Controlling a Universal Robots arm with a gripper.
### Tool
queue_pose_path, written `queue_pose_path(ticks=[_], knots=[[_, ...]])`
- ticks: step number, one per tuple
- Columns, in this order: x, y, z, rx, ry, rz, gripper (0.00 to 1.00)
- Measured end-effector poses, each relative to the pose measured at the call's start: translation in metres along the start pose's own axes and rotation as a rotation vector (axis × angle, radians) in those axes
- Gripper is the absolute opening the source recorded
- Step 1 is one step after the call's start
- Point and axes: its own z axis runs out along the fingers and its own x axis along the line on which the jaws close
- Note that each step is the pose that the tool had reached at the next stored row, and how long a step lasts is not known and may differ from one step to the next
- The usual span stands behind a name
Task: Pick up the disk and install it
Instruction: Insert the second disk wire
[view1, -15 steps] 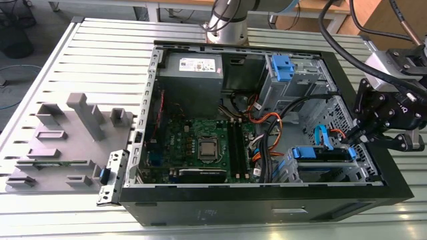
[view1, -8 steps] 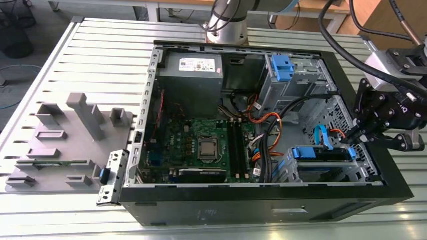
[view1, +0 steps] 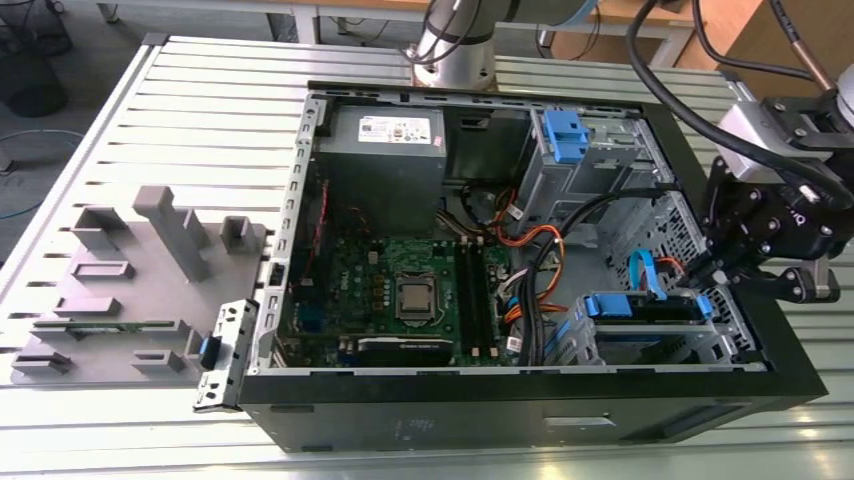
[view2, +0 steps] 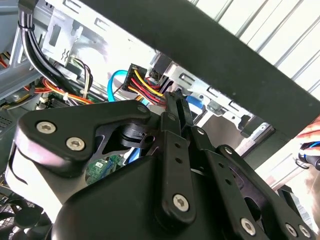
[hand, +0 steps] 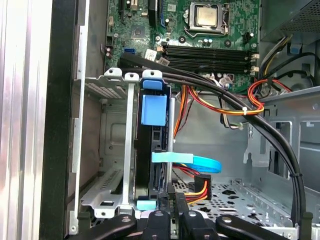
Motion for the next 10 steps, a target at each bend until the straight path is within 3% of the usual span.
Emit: queue_pose_path(ticks=[10], knots=[[0.0021, 0.0087, 0.0001, 0.0061, 0.0001, 0.0, 0.16]])
